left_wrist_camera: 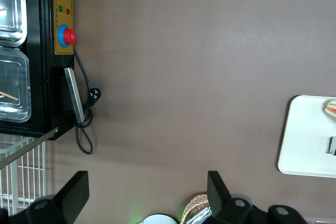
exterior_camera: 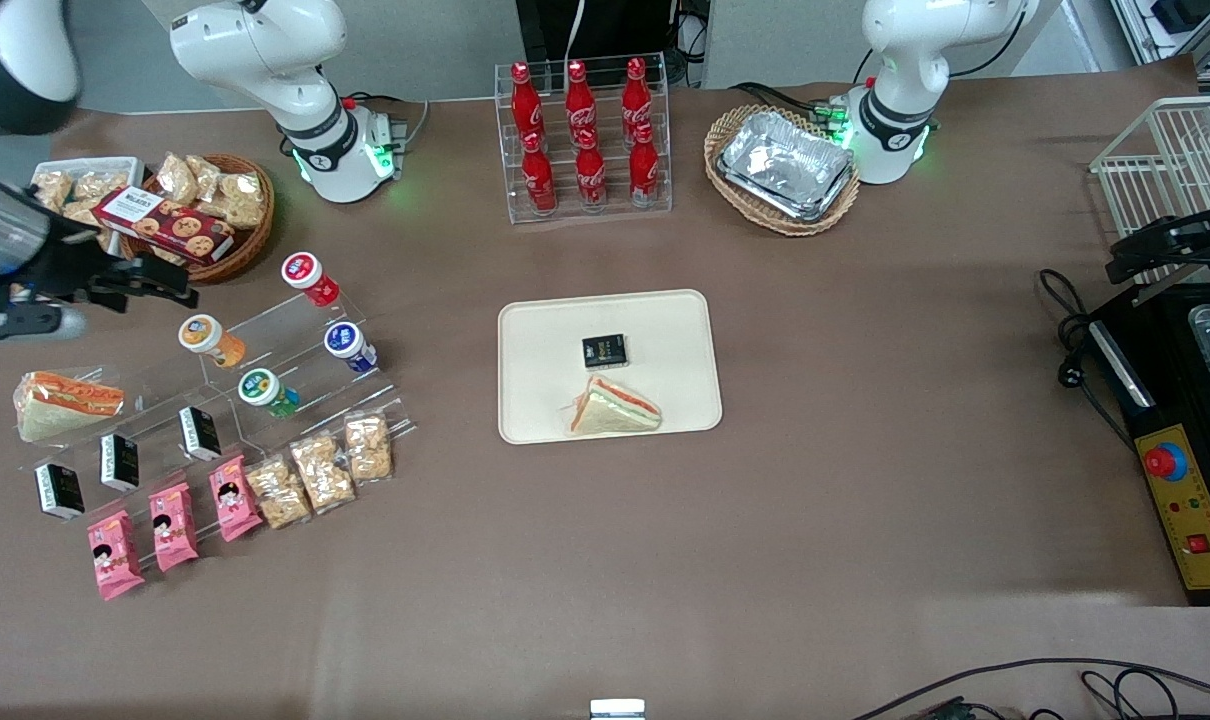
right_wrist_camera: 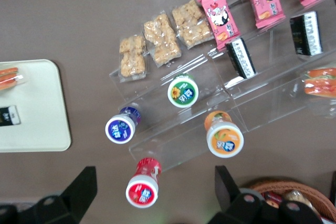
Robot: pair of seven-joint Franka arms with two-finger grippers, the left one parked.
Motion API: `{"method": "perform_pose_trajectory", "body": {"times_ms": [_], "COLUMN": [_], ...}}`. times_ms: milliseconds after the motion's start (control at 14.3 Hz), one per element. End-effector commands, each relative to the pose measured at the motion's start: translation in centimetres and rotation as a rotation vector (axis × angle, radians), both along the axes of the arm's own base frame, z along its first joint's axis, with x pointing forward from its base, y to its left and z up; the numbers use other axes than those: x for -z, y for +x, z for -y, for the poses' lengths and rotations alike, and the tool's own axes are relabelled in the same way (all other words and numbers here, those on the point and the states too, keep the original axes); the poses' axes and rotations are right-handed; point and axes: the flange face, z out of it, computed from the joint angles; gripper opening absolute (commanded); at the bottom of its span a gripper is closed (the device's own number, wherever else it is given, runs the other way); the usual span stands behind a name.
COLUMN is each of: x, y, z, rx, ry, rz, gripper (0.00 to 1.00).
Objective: Place green gum on tray
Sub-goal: 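Move the right gripper down over the green-capped gum bottle on the stand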
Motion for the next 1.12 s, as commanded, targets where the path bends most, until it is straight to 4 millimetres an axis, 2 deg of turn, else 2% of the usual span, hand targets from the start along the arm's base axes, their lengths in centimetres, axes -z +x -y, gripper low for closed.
{"method": "perform_pose_trajectory", "body": {"times_ms": [0, 280, 350, 630, 1050], "x": [5.7, 14.2, 15.7, 19.8, 23.2], "y": [-1.0, 0.1, 0.5, 1.9, 1.9], "z": [-0.6, -0.6, -0.6, 0.0, -0.1], "rx": [-0.009, -0.018, -0.029, -0.105, -0.146], "ry": [-0.025, -0.051, -0.059, -0.079, -0.092], "rz": [0.039, 0.038, 0.029, 0.028, 0.033], "gripper": [1.00, 1.00, 1.00, 1.00, 1.00]}}
